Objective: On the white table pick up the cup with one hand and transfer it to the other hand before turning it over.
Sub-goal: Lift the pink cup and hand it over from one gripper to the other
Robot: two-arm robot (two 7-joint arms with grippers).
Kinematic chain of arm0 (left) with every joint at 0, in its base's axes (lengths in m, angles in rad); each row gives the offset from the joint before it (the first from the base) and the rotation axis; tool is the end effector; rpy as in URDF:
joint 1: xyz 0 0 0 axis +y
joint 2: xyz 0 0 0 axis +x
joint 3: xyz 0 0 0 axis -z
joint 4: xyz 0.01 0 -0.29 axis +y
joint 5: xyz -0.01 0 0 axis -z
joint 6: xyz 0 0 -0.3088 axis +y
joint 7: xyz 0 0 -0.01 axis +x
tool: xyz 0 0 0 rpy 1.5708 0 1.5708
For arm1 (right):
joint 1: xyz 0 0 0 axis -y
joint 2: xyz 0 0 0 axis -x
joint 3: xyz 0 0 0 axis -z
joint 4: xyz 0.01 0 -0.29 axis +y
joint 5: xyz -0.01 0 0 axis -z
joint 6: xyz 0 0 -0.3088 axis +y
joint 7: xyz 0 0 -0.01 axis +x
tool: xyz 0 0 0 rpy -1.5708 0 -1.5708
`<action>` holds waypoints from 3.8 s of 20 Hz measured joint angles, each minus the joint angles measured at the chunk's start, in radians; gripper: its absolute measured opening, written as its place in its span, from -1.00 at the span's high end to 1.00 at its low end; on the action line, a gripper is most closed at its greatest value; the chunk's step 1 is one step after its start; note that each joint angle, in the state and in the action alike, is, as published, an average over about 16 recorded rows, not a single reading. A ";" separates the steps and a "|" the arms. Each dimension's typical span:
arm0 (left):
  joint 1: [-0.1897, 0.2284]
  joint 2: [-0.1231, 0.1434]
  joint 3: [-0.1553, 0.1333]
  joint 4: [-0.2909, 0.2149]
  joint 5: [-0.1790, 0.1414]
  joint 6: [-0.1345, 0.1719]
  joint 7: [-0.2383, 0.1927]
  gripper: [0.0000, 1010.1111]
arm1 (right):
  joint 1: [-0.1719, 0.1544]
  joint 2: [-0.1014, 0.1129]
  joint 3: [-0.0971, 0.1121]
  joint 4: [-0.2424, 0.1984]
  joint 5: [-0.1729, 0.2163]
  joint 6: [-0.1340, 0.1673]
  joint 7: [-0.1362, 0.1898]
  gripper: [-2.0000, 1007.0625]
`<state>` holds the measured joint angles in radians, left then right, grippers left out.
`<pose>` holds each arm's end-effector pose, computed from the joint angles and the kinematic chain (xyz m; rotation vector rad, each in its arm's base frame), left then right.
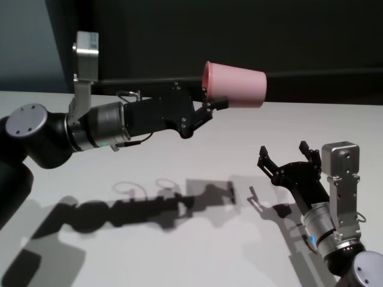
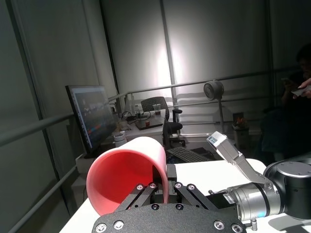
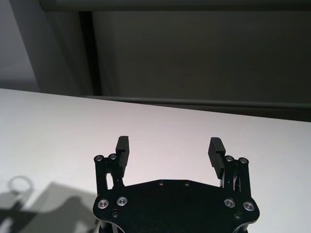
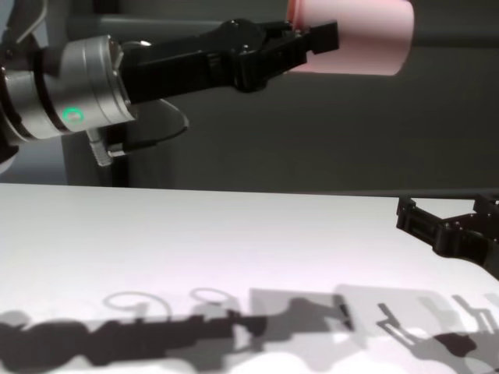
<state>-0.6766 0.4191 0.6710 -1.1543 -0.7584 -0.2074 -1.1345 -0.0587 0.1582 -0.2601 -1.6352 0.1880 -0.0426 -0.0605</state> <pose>0.4736 0.0054 -0.2157 -0.1339 -0.1468 0.0809 0.3002 0.0395 -0.3070 0.0399 0.0388 -1.3660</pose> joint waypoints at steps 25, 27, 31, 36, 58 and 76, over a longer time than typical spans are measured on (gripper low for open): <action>-0.075 -0.110 0.044 0.135 0.020 -0.031 -0.071 0.89 | 0.000 0.000 0.000 0.000 0.000 0.000 0.000 -0.99; -0.075 -0.110 0.044 0.135 0.021 -0.031 -0.071 0.89 | 0.000 0.000 0.000 0.000 0.000 0.000 0.000 -0.99; -0.075 -0.110 0.045 0.134 0.023 -0.032 -0.071 0.89 | 0.000 0.000 0.000 0.000 0.000 0.000 0.000 -0.99; -0.074 -0.109 0.045 0.133 0.023 -0.031 -0.071 0.89 | 0.000 0.000 0.000 0.000 0.000 0.000 0.000 -0.99; -0.072 -0.108 0.043 0.131 0.021 -0.030 -0.072 0.89 | -0.002 -0.009 0.020 0.003 0.010 -0.001 0.008 -0.99; -0.072 -0.108 0.043 0.131 0.021 -0.029 -0.072 0.89 | -0.037 -0.071 0.211 -0.037 0.195 0.022 0.066 -0.99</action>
<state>-0.7484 0.3116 0.7140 -1.0238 -0.7379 -0.2366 -1.2065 -0.0954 0.0870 -0.0495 -1.6722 0.3825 -0.0208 0.0050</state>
